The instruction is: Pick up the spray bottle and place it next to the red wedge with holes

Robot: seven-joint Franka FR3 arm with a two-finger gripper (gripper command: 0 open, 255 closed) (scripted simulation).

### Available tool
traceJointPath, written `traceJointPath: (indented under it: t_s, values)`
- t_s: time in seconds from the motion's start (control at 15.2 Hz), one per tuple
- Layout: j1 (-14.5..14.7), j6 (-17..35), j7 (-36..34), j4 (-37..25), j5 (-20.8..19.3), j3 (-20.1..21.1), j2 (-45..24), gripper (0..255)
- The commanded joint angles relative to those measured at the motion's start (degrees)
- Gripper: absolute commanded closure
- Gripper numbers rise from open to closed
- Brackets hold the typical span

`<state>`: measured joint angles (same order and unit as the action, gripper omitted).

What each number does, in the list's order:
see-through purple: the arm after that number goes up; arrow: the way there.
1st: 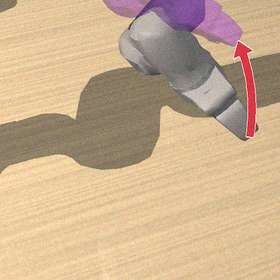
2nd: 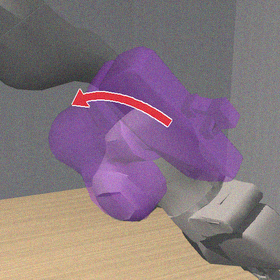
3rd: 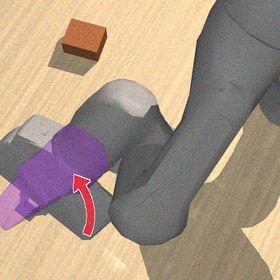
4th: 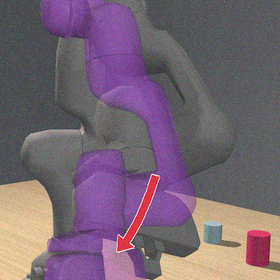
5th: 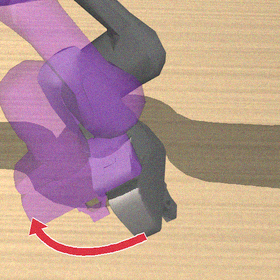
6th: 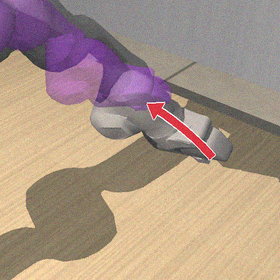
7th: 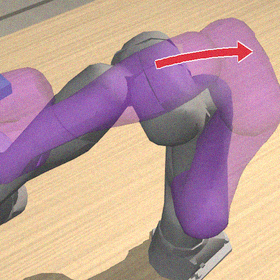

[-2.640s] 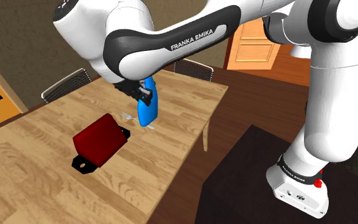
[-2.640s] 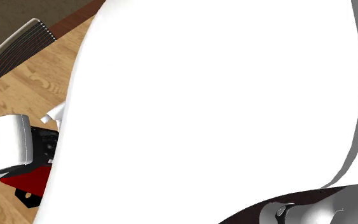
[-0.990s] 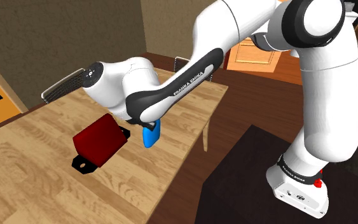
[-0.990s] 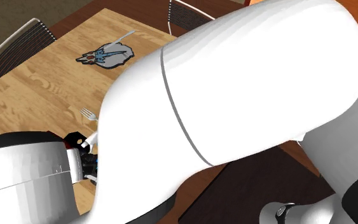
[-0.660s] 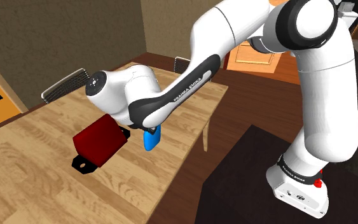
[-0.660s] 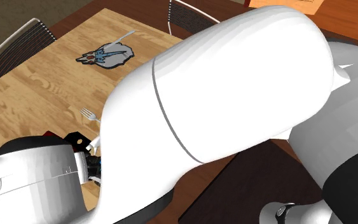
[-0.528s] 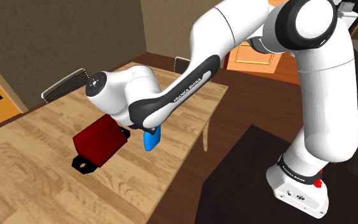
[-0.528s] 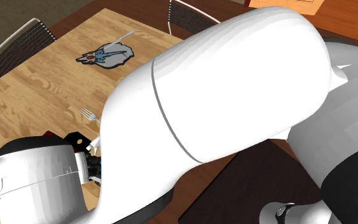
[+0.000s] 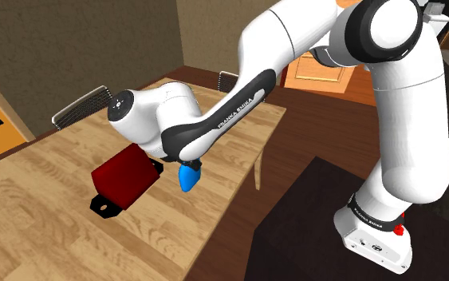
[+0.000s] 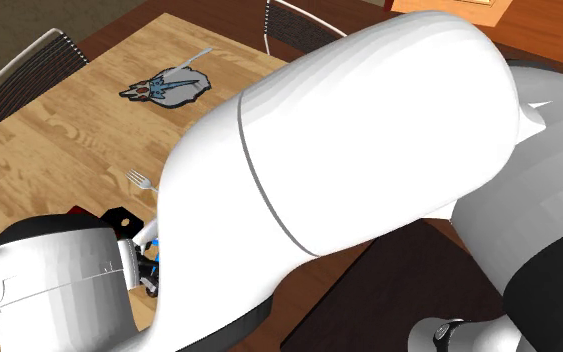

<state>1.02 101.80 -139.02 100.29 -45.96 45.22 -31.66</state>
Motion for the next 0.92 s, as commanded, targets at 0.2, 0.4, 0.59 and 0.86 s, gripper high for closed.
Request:
traceJointPath:
  t_s: [0.2, 0.4, 0.59, 0.86]
  values:
    - [1.0, -2.9, 0.8, -2.4, 1.3, 0.8, 0.8, 0]
    - [2.0, -5.6, 1.4, -4.9, 2.3, 1.4, 1.3, 0]
    - [2.0, -5.6, 1.4, -4.9, 2.3, 1.4, 1.3, 0]
    - [2.0, -5.6, 1.4, -4.9, 2.3, 1.4, 1.3, 0]
